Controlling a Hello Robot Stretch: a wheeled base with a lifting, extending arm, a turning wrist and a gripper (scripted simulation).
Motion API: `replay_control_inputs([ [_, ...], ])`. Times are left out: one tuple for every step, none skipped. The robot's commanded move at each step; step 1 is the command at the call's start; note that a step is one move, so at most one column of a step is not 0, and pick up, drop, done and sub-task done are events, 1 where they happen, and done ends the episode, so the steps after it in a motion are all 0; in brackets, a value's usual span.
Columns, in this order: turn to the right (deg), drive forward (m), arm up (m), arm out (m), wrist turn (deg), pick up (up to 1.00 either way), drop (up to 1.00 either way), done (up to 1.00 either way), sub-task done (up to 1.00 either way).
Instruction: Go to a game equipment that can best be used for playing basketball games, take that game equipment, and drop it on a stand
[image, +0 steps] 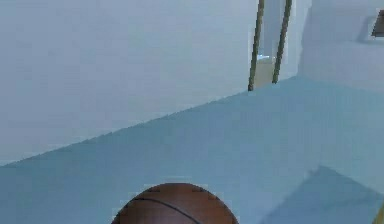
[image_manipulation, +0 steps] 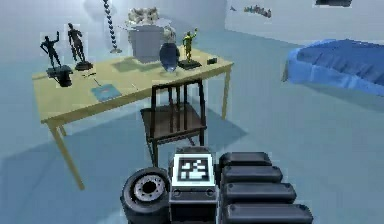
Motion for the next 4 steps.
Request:
replay_control_inputs([
  [30.0,0.00,0.00,0.00,0.0,0.00,0.00,0.00,0.00],
  [3.0,0.00,0.00,0.00,0.0,0.00,0.00,0.00,0.00],
  [45.0,0.00,0.00,0.00,0.0,0.00,0.00,0.00,0.00],
  [45.0,0.00,0.00,0.00,0.0,0.00,0.00,0.00,0.00],
])
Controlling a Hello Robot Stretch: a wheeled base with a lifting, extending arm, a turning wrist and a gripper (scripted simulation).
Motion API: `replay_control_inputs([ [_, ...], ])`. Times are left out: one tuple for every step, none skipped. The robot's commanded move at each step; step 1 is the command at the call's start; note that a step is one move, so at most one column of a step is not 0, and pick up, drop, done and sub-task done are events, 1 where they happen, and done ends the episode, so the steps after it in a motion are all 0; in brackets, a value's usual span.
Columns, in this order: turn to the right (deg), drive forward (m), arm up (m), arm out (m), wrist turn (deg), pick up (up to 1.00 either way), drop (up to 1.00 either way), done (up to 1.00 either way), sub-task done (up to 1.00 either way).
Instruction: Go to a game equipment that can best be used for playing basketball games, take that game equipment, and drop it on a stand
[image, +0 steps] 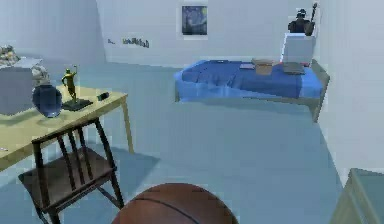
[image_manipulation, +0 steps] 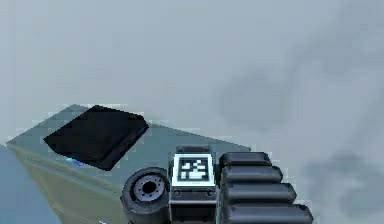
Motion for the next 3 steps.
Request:
replay_control_inputs([
  [45.0,0.00,0.00,0.00,0.0,0.00,0.00,0.00,0.00],
  [33.0,0.00,0.00,0.00,0.0,0.00,0.00,0.00,0.00],
  [-45.0,0.00,0.00,0.00,0.0,0.00,0.00,0.00,0.00],
])
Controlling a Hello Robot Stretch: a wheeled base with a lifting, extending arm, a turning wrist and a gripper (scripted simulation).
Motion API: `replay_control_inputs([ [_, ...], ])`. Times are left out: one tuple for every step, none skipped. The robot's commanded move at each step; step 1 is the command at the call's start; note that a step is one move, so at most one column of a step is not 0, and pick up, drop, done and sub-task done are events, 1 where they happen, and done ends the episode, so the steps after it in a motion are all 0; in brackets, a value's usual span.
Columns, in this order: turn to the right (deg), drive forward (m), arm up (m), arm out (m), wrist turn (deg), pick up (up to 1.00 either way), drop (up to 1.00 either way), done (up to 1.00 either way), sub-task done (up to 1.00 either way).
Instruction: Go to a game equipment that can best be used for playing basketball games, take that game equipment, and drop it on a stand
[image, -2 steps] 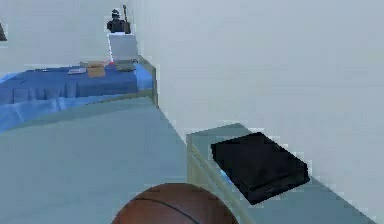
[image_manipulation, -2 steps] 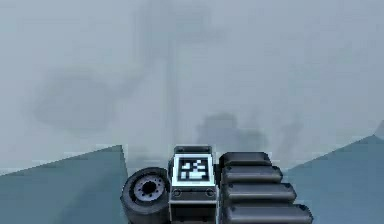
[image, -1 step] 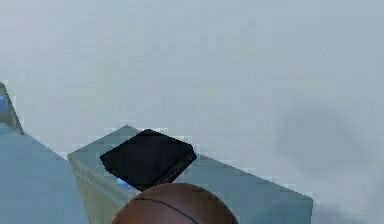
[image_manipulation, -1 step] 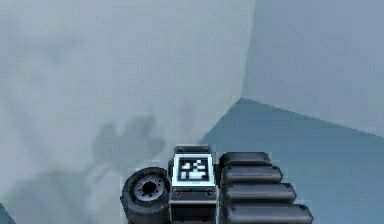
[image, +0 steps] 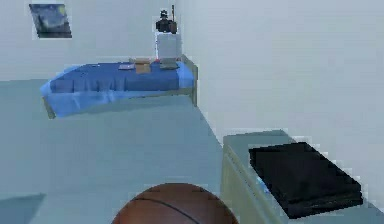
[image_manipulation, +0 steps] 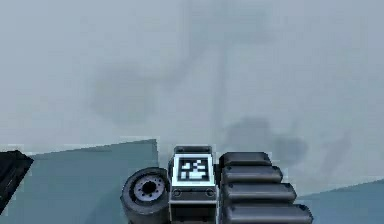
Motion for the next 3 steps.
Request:
replay_control_inputs([
  [-45.0,0.00,0.00,0.00,0.0,0.00,0.00,0.00,0.00],
  [-45.0,0.00,0.00,0.00,0.0,0.00,0.00,0.00,0.00],
  [-6.0,0.00,0.00,0.00,0.0,0.00,0.00,0.00,0.00],
])
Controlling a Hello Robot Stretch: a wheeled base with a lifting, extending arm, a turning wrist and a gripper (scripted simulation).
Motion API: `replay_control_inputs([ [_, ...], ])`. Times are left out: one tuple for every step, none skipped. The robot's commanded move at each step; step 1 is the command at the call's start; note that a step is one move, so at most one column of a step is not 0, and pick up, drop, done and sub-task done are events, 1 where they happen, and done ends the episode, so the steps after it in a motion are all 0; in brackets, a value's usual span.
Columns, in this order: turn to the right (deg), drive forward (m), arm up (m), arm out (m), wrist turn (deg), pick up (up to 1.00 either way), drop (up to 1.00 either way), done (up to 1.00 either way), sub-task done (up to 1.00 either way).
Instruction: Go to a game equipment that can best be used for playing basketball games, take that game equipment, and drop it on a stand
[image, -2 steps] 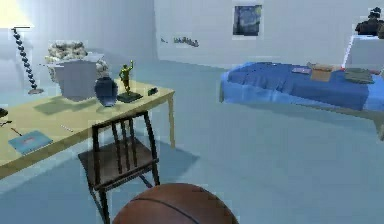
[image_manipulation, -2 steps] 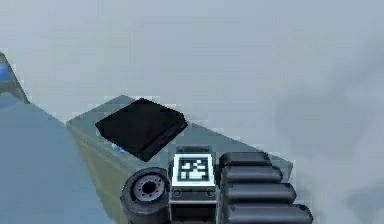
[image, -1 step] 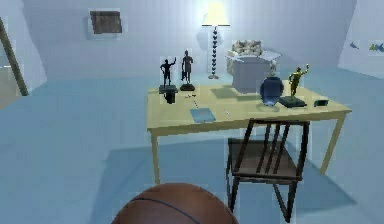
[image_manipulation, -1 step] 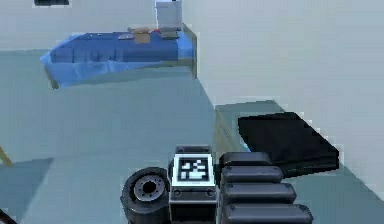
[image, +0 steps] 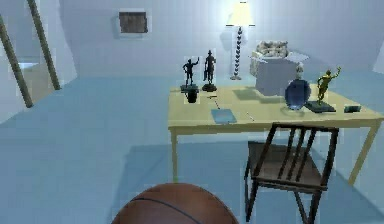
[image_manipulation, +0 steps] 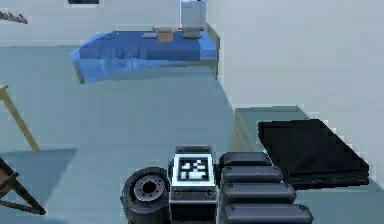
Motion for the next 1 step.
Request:
replay_control_inputs([
  [45.0,0.00,0.00,0.00,0.0,0.00,0.00,0.00,0.00],
])
